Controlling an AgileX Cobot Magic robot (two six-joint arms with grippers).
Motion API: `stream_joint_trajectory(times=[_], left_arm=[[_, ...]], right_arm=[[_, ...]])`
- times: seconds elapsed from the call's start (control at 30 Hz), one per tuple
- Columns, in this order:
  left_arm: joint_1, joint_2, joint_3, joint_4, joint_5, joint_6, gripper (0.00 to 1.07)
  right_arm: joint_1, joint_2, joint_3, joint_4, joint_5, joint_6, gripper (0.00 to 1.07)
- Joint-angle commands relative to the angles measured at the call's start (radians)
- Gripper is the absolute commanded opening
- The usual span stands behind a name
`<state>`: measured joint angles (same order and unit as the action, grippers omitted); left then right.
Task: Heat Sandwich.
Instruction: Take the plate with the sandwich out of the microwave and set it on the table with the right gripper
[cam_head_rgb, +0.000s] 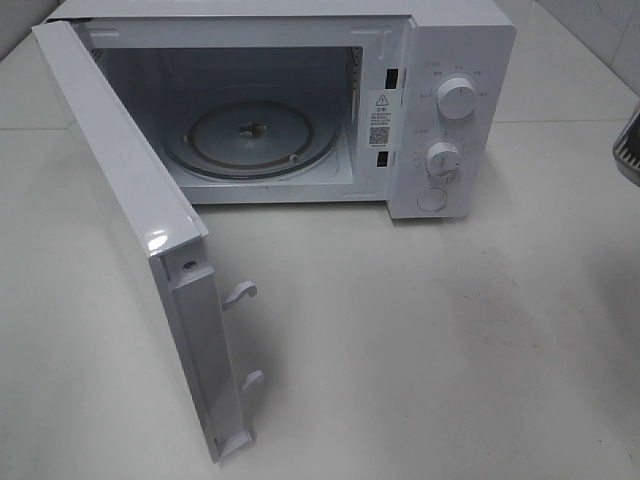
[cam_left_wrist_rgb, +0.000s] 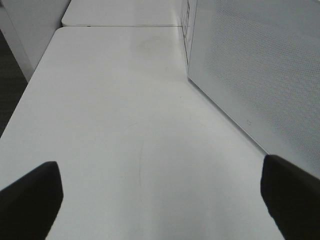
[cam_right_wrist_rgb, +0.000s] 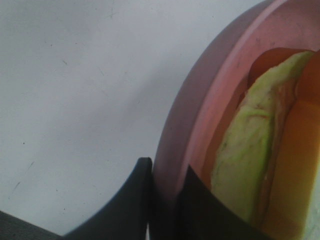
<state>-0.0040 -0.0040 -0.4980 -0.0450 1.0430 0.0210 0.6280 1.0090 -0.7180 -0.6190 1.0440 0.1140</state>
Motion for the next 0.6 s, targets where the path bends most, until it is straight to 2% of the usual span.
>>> stream_joint_trajectory(times=[0.03, 0.37, 0.6], left_arm=[[0.001, -0.023, 0.002, 0.002, -0.008, -0.009, 1.03], [0.001, -0.023, 0.002, 0.002, -0.008, -0.009, 1.03], [0.001, -0.023, 0.002, 0.002, -0.008, -0.009, 1.03]], right_arm=[[0.002, 0.016, 0.001, -0.070, 0.037, 0.113, 0.01], [0.000, 0.158, -0.005, -0.176, 0.028, 0.347, 0.01], [0.000, 0.255, -0.005, -0.192, -0.006, 0.431, 0.01]])
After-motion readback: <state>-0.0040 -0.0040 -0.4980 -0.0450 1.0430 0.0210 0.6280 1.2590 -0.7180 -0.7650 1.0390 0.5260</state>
